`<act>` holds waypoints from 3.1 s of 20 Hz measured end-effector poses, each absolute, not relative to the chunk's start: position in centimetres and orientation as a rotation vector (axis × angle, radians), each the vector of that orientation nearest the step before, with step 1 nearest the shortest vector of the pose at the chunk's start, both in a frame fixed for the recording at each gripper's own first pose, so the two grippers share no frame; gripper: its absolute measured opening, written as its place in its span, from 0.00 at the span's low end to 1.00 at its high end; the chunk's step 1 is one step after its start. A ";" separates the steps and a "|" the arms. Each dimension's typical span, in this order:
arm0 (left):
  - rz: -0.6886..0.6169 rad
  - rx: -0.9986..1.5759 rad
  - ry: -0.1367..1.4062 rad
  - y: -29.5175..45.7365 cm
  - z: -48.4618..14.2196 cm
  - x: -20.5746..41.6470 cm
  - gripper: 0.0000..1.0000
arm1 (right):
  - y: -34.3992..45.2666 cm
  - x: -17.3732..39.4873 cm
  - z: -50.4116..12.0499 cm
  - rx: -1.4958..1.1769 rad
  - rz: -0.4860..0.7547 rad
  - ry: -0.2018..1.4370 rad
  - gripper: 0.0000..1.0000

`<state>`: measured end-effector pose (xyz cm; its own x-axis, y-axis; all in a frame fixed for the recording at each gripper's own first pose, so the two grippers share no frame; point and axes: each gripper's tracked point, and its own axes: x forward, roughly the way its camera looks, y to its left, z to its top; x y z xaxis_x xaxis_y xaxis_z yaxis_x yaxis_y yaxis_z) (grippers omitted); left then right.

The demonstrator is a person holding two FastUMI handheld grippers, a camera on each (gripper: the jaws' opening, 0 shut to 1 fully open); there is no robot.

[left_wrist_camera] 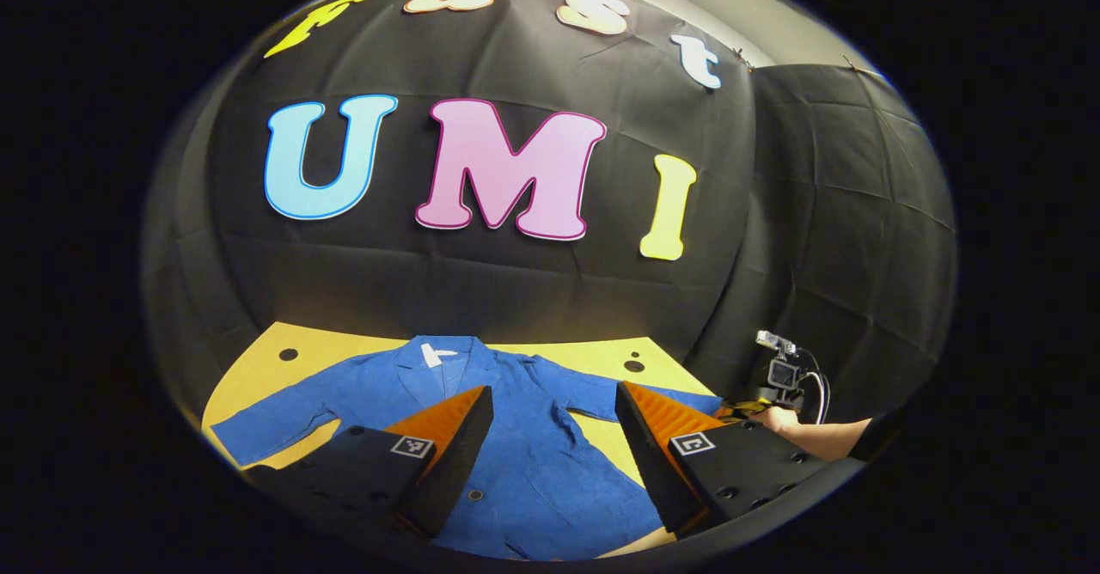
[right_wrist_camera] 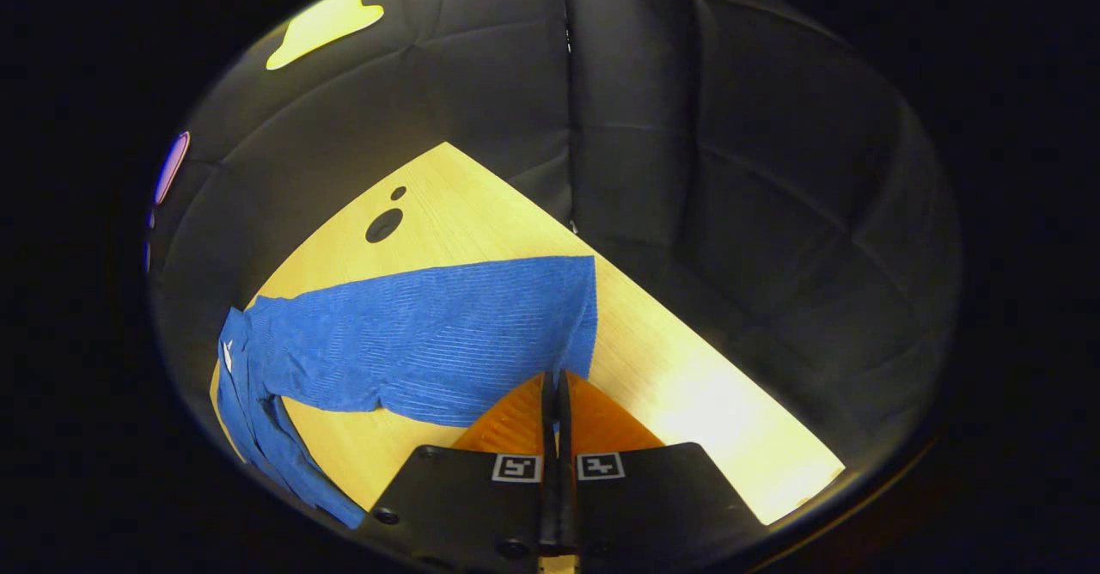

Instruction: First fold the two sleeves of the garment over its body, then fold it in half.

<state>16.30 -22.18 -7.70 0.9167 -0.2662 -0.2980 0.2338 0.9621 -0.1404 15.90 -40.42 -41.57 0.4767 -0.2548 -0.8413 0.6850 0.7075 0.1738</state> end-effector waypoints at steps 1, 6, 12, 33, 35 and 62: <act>-0.250 -0.103 0.318 -21.8 -7.6 16.2 0.82 | -40.1 16.8 -40.5 0.567 -0.600 0.872 0.01; -0.209 -0.123 0.308 -20.3 -7.6 15.2 0.82 | -35.1 20.9 -35.3 0.509 -0.450 0.807 0.01; -0.117 -0.142 0.289 -16.3 -7.4 13.0 0.82 | -21.9 27.4 -29.8 0.453 -0.180 0.760 0.01; 0.370 -0.346 0.374 8.8 -18.3 5.2 0.83 | 30.1 34.4 -35.4 0.154 0.442 0.774 0.34; 0.390 -0.367 0.399 10.8 -20.2 5.3 0.84 | 30.1 33.9 -36.2 0.110 0.443 0.769 0.78; 0.651 -0.419 0.775 23.9 -34.5 11.6 0.06 | 11.4 24.6 -27.3 0.241 0.371 0.454 0.97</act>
